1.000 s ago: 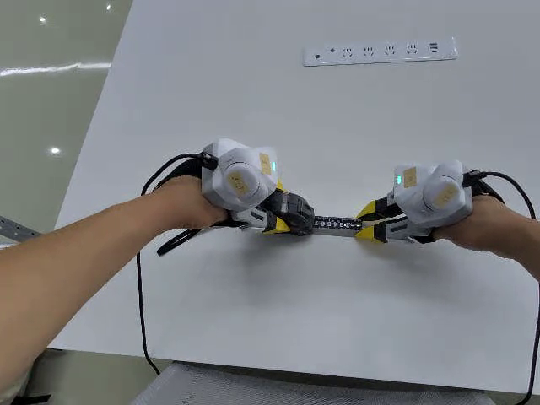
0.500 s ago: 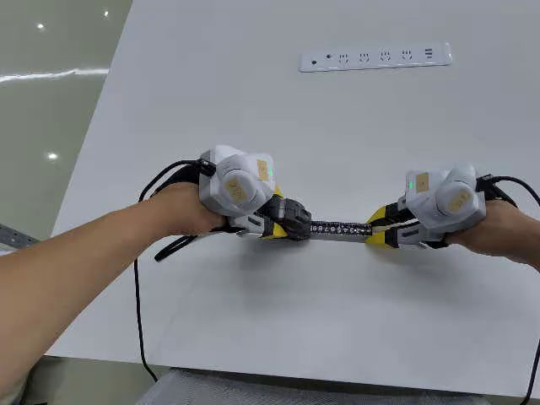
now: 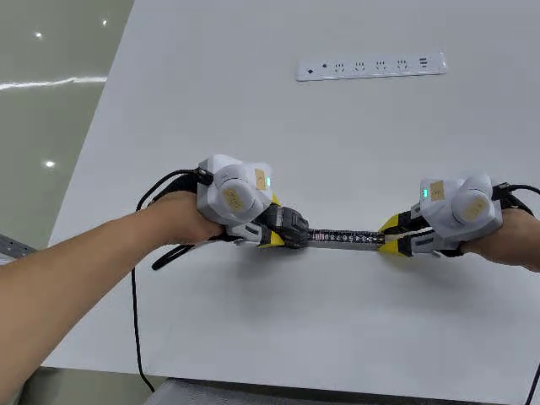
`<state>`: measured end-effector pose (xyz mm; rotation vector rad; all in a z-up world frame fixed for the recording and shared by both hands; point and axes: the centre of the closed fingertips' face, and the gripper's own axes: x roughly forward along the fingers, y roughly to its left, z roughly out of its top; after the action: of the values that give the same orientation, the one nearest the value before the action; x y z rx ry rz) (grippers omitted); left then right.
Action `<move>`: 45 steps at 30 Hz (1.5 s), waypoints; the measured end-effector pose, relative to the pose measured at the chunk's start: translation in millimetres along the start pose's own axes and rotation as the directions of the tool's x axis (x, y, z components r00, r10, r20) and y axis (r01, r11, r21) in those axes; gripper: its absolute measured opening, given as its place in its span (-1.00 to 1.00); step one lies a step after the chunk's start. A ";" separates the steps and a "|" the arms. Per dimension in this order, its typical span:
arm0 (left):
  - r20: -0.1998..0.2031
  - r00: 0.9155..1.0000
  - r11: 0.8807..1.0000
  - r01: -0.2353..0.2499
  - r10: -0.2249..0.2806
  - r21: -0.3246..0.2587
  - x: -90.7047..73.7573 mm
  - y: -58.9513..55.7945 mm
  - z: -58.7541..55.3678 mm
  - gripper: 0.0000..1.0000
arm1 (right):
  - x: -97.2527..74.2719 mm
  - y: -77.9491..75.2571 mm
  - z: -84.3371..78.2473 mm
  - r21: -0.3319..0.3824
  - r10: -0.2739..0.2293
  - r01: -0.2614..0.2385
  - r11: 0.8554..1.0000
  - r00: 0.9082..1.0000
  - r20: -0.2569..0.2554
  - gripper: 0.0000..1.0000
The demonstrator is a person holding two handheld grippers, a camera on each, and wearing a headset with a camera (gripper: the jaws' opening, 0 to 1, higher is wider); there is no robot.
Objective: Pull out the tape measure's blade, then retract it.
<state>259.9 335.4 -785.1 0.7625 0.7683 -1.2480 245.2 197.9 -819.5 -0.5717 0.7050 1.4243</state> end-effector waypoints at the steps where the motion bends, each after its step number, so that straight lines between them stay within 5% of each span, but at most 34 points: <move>1: 0.000 1.000 1.000 0.000 0.000 0.001 0.0 0.1 0.0 -0.40 | -0.9 -0.4 -1.1 0.002 -0.001 0.001 1.000 1.000 -0.003 -0.79; 45: -0.007 1.000 1.000 -0.003 0.003 0.000 0.6 0.0 -1.2 -0.40 | -58.2 -2.7 -60.9 0.040 -0.014 0.017 0.999 0.998 -0.064 -0.80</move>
<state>259.9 336.1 -786.3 0.7678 0.7729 -1.2433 241.5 113.8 -818.2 -0.5917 0.7772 1.3792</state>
